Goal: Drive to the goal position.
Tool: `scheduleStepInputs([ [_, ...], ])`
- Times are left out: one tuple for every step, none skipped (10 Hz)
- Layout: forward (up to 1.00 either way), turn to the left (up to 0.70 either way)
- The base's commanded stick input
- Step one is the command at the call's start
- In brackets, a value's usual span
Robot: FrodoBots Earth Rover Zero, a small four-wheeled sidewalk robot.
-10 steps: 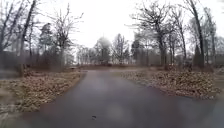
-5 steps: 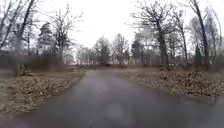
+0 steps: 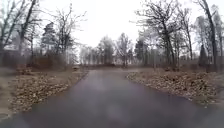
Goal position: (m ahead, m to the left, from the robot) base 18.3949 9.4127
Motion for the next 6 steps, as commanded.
scheduleStepInputs([
  [1.00, 0.04],
  [1.00, 0.00],
  [1.00, 0.00],
  [1.00, 0.00],
  [1.00, 0.00],
  [1.00, 0.00],
])
